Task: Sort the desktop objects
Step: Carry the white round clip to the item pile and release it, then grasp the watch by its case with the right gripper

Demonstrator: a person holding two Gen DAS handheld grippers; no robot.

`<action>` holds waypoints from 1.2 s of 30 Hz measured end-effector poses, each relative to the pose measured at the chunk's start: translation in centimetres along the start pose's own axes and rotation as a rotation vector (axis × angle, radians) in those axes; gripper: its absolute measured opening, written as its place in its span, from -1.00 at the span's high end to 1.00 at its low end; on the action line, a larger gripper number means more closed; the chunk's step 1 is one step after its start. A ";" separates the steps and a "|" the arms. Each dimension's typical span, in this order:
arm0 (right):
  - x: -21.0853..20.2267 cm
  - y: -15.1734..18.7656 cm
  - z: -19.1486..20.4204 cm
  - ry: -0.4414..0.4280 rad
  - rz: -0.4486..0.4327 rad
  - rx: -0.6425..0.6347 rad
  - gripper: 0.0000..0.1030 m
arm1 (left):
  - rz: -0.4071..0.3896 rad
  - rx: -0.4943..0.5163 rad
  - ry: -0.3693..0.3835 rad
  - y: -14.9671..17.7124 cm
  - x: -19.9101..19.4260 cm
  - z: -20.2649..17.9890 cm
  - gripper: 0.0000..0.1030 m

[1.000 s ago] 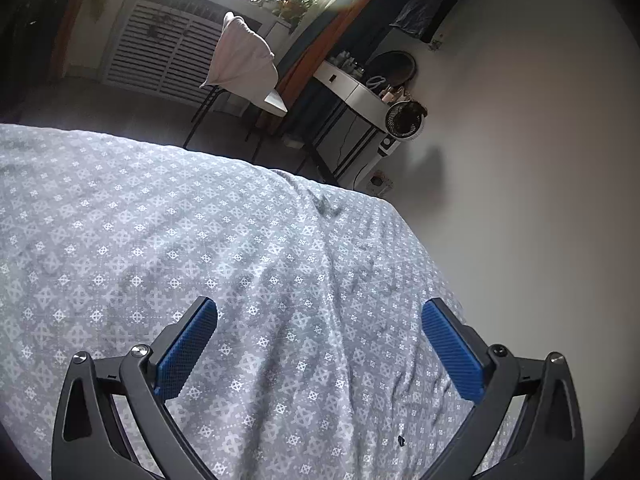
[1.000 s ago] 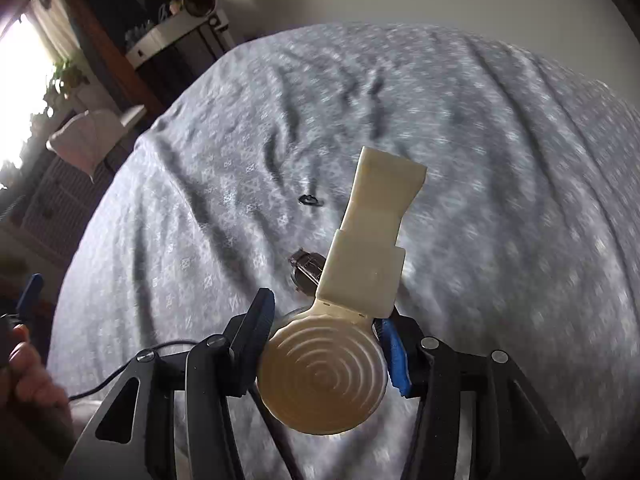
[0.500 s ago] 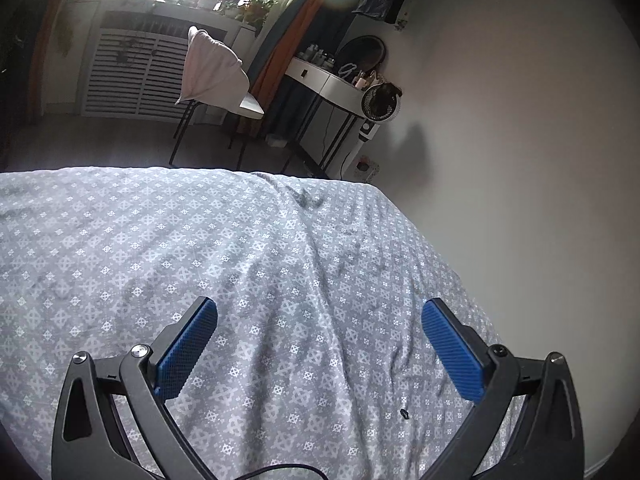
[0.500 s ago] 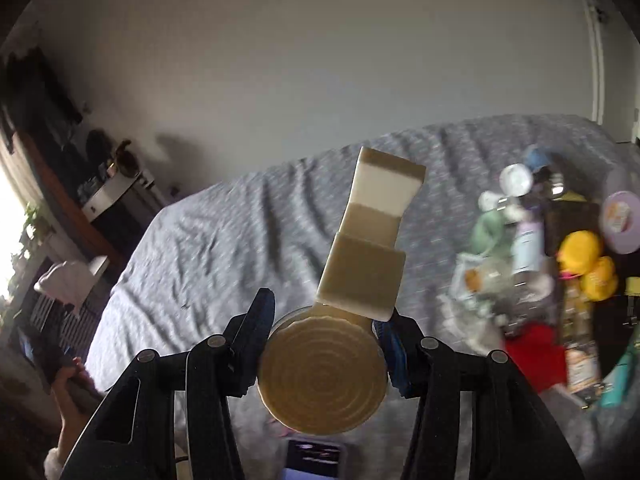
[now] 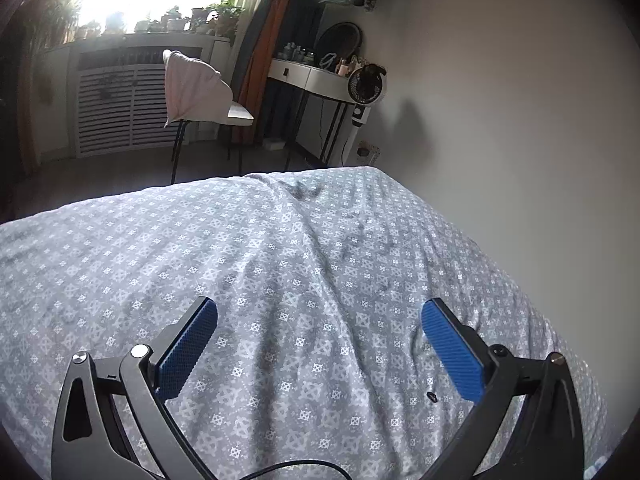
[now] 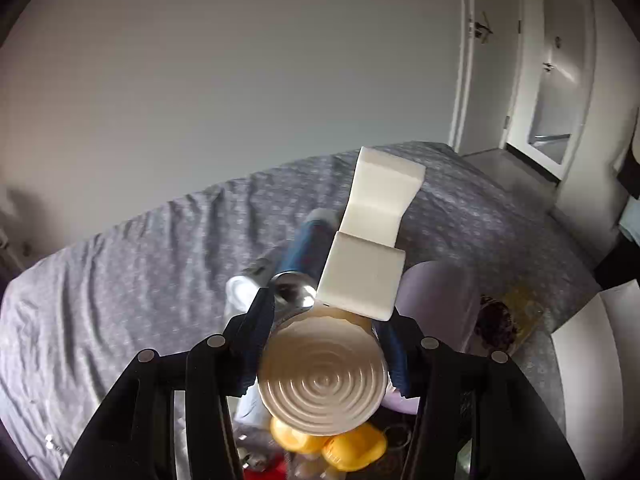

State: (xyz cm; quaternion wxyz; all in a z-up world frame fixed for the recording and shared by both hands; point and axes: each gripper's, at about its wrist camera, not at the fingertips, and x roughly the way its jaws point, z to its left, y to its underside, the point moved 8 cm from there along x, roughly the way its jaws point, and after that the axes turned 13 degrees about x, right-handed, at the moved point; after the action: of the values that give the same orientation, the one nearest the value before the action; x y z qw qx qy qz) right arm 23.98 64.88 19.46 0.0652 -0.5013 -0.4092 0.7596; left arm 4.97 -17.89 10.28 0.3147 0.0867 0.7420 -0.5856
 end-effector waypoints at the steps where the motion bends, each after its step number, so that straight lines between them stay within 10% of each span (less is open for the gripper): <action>1: 0.3 -0.2 -0.1 0.031 -0.011 -0.001 0.04 | 0.003 0.017 0.004 0.1 0.1 -0.4 -0.99; 5: -0.7 -1.2 -0.1 0.072 -0.092 -0.015 -0.47 | 0.025 0.077 0.027 0.2 0.7 -2.0 -0.99; 10: -7.1 0.0 4.1 -0.049 -0.196 -0.096 -0.55 | 0.035 0.115 0.071 0.1 0.5 -3.2 -0.99; 17: -14.3 11.9 20.6 -0.462 -0.029 -0.539 -0.57 | 0.027 0.030 0.102 -0.2 0.1 -2.0 -0.99; 22: -16.6 26.3 31.9 -0.680 0.173 -0.828 -0.57 | 0.032 -0.020 0.123 -0.2 0.3 -1.2 -0.99; 27: -12.8 39.5 37.9 -0.663 0.389 -0.975 -0.57 | 0.045 -0.034 0.140 0.0 0.8 -1.2 -0.99; 36: -4.5 45.1 40.6 -0.568 0.548 -0.917 -0.57 | 0.080 0.006 0.166 0.7 2.3 -2.6 -0.99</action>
State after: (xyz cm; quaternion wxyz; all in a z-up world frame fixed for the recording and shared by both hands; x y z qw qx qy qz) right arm 7.10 10.42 -1.74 -0.4672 -0.3430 -0.5524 0.5991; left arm 2.59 -15.81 8.70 0.2750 0.1656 0.7596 -0.5657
